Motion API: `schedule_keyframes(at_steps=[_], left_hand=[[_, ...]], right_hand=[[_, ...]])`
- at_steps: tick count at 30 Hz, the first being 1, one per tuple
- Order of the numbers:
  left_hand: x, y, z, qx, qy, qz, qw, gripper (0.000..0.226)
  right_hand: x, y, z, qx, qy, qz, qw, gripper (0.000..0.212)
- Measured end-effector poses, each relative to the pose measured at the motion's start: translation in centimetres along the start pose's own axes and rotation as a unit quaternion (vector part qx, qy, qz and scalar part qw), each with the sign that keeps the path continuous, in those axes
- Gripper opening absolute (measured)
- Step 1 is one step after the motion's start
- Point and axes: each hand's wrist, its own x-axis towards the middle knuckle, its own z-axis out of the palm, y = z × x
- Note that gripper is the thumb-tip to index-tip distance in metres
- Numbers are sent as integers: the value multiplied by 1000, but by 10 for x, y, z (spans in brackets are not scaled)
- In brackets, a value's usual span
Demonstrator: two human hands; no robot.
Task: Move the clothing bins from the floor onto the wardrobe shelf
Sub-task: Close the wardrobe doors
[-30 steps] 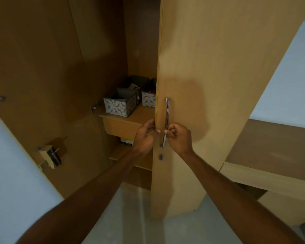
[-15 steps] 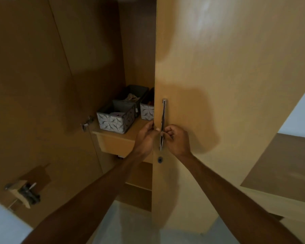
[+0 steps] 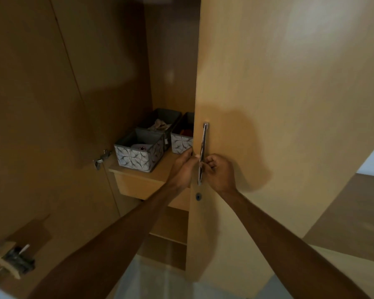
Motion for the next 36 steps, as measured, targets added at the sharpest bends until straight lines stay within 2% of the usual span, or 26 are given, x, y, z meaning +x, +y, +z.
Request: schedule_keyframes(at_steps=[4, 7, 9, 13, 19, 22, 27, 32, 34, 36], left_hand=[[4, 0, -3, 3, -16, -17, 1000, 26], [2, 3, -6, -6, -7, -22, 1000, 23], [-2, -2, -9, 2, 24, -29, 999, 20], [-29, -26, -34, 50, 104, -39, 993, 24], [-112, -48, -116, 59, 219, -45, 973, 21], [-164, -47, -169, 68, 269, -57, 959, 18], [-247, -29, -257, 164, 358, -67, 917, 21], [-301, 16, -316, 177, 449, -22, 876, 20], [-307, 34, -337, 209, 465, -7, 861, 22], [-304, 49, -356, 227, 453, -20, 862, 29]], right_hand=[[0, 0, 2, -2, 5, 9, 1000, 2], [-5, 2, 3, 11, 6, 17, 1000, 13], [-13, 1, 3, 0, 24, 13, 1000, 21], [-39, -8, 11, -10, 41, 18, 999, 18], [-88, -41, 69, 8, -68, 44, 997, 19], [-114, -77, 114, 22, -134, 29, 990, 20], [-157, -155, 188, 86, -217, 8, 972, 17], [-182, -224, 249, 133, -265, -25, 955, 20], [-186, -250, 265, 145, -261, -37, 954, 20], [-189, -275, 275, 155, -252, -48, 954, 21]])
